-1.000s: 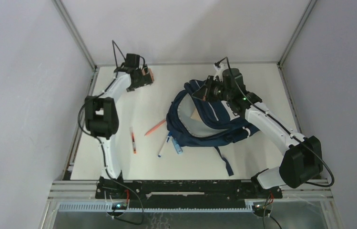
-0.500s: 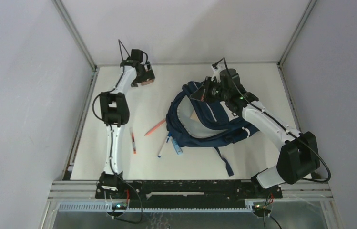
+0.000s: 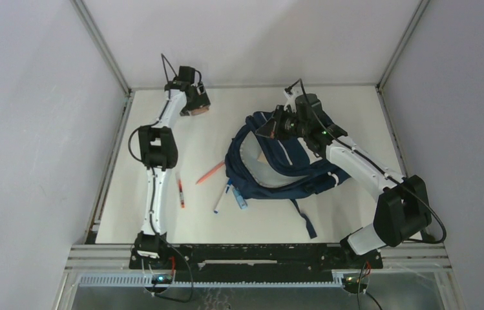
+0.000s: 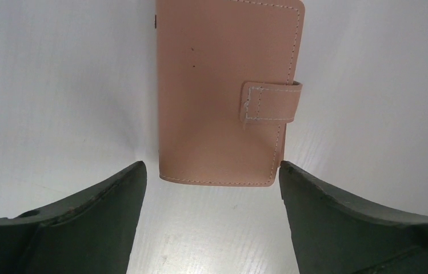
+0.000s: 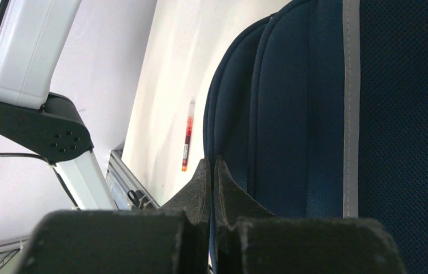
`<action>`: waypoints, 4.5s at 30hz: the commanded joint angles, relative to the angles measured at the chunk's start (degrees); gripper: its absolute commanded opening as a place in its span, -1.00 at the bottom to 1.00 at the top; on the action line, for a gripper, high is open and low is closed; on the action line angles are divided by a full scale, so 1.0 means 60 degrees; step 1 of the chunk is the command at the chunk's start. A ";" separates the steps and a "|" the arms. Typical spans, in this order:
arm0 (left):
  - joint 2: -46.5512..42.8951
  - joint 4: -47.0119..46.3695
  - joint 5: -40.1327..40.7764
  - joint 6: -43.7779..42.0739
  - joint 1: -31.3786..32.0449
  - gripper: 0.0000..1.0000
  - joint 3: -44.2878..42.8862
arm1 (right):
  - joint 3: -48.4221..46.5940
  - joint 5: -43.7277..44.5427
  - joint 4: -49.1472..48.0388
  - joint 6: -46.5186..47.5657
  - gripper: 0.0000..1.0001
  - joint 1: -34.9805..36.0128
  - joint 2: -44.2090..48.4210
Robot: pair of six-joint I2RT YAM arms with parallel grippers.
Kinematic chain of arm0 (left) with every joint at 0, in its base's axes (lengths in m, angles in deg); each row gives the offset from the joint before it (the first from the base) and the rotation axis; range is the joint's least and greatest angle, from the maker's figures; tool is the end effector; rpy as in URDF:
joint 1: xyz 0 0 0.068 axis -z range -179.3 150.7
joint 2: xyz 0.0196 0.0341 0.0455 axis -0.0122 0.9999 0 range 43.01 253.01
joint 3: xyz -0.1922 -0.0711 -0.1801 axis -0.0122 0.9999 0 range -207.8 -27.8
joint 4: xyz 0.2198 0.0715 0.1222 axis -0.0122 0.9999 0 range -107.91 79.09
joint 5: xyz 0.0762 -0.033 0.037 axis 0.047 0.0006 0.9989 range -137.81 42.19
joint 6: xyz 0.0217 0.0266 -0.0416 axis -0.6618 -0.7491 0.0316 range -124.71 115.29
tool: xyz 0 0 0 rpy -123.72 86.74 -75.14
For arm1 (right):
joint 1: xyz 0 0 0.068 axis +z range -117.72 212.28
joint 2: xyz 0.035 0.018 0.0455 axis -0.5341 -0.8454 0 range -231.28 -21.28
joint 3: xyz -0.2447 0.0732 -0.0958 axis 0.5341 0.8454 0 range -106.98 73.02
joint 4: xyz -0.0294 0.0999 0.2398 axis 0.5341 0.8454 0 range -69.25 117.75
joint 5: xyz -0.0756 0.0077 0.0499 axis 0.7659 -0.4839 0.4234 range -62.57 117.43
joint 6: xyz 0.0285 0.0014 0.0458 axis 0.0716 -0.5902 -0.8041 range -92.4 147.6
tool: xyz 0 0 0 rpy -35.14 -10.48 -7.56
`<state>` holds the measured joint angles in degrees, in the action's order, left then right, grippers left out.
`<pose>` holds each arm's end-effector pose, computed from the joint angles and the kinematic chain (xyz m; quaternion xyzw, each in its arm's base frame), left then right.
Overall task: Pack the student bag
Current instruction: Move the personal item to the center of the board, then pick up the personal item from the center of the board, then place the personal item in the student bag.
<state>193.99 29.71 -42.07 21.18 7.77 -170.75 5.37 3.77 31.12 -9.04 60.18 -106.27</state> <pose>0.5597 -0.0659 0.1765 -0.1706 0.9389 -0.0378 0.2964 0.2965 0.1731 0.3111 -0.0418 0.8433 0.4186 0.3344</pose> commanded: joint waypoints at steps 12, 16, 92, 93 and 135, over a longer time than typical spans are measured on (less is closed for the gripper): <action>0.0284 -0.0449 -0.0853 0.0686 -0.0445 0.27 -0.0492 | -0.0517 -0.0566 -0.1058 -0.0450 -1.00 0.0099 0.0249; -0.0343 -0.0938 -0.0883 0.0533 -0.0416 -0.05 0.0638 | -0.0516 -0.0531 -0.1009 -0.0449 -1.00 0.0112 0.0285; -0.7081 -0.1066 0.2890 -0.2244 0.2455 -1.00 0.9718 | -0.0428 0.0062 -0.0323 0.0797 -1.00 0.1038 0.0726; -0.7505 -0.1042 0.2855 -0.2218 0.2458 -1.00 0.9782 | -0.0428 0.0062 -0.0313 0.0802 -1.00 0.1010 0.0732; -0.7111 -1.9351 -0.7548 1.0874 0.4634 -1.00 1.5066 | -0.0435 -0.1828 -0.0944 0.0548 -1.00 0.0010 0.1362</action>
<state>148.76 -73.72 -89.11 81.15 32.53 -74.54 5.37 -2.04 32.04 -3.62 59.68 -101.94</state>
